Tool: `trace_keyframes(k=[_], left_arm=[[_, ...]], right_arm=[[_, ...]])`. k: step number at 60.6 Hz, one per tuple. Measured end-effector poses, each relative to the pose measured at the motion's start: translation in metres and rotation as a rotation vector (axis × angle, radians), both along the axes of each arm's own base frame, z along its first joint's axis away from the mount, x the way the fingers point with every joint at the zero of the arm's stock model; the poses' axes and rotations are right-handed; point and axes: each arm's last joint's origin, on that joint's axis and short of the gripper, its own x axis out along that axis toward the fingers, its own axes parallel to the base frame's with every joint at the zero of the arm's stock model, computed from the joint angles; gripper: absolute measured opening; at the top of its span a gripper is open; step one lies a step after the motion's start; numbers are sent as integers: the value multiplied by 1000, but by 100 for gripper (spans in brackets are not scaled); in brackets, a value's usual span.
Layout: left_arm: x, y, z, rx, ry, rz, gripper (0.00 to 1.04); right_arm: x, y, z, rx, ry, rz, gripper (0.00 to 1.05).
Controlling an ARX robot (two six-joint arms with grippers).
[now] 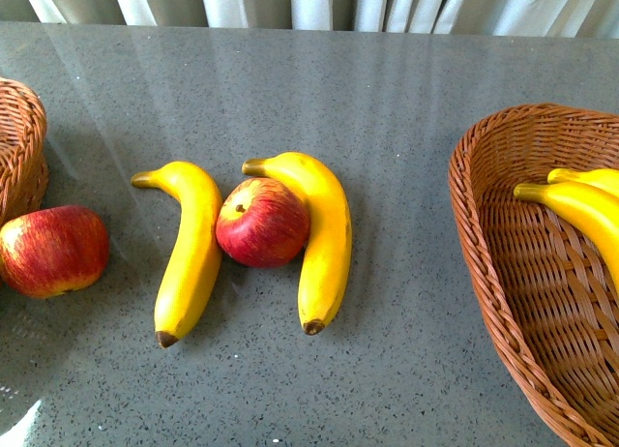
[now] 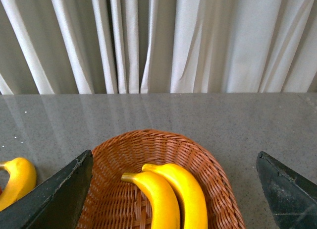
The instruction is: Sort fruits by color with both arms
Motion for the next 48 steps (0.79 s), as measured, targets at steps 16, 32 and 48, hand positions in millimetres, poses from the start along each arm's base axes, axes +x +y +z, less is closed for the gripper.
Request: trace_keyframes(k=[16,32,48], left_arm=[[75,-13,37,50,-51,-91,96],[134,-39,24,316,44,-378,96],[137,-55,0,612,126,-659,96]], right_arm=[[0,0,0,0,0,0,96],[0,0,0,0,0,0,96],[0,0,0,0,0,0,96]])
